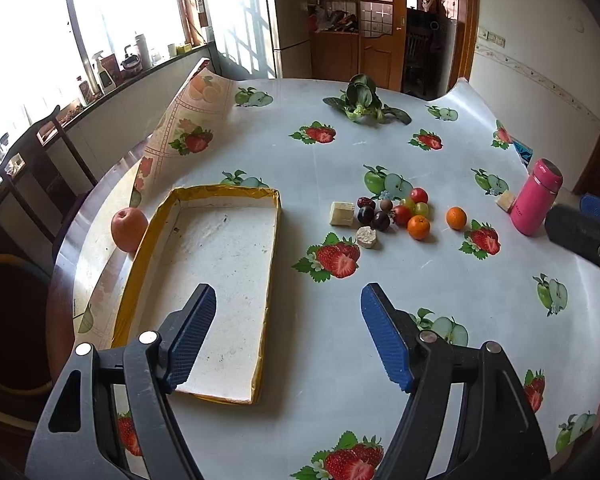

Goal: Organize fruits
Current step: 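Move both tools toward the pile of fruits beside the tray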

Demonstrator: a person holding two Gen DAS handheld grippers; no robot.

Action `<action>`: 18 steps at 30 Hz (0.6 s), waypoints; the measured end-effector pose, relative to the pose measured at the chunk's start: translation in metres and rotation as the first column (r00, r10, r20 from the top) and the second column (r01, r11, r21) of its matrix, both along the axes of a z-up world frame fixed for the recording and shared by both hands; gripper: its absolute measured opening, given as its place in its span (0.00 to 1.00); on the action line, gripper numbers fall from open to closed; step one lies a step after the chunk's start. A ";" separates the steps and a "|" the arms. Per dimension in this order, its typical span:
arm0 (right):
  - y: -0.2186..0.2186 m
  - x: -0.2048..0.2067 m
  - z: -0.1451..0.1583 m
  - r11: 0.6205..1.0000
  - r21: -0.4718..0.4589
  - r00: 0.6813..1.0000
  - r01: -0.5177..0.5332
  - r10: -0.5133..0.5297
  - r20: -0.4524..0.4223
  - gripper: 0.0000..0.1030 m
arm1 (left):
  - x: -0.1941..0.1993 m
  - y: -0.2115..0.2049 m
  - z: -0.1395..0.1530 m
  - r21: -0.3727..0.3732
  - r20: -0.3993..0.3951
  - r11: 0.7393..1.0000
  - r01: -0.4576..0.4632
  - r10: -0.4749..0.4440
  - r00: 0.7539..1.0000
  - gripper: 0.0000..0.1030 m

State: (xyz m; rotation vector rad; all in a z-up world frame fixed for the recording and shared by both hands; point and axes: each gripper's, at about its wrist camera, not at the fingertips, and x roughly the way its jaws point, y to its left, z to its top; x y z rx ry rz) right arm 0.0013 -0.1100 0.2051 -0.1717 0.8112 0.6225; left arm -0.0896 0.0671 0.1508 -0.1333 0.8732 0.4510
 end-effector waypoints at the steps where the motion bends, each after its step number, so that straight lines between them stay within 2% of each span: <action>1: 0.004 -0.003 -0.003 0.999 -0.029 1.000 -0.027 0.027 0.010 1.00 | 0.000 0.001 0.000 -0.002 0.001 1.000 -0.001 0.001 1.000 0.73; 5: 0.010 -0.019 -0.011 0.995 -0.071 0.995 -0.069 0.074 0.074 1.00 | 0.001 0.001 0.000 -0.007 0.000 1.000 -0.001 0.001 1.000 0.73; 8: 0.010 -0.022 -0.011 0.995 -0.070 0.992 -0.071 0.077 0.096 1.00 | 0.002 0.000 0.000 -0.004 0.000 1.000 0.003 -0.003 1.000 0.73; 18: 0.012 -0.015 -0.017 0.993 -0.082 0.994 -0.083 0.088 0.066 1.00 | 0.004 -0.002 -0.002 -0.011 -0.005 1.000 0.012 -0.012 1.000 0.73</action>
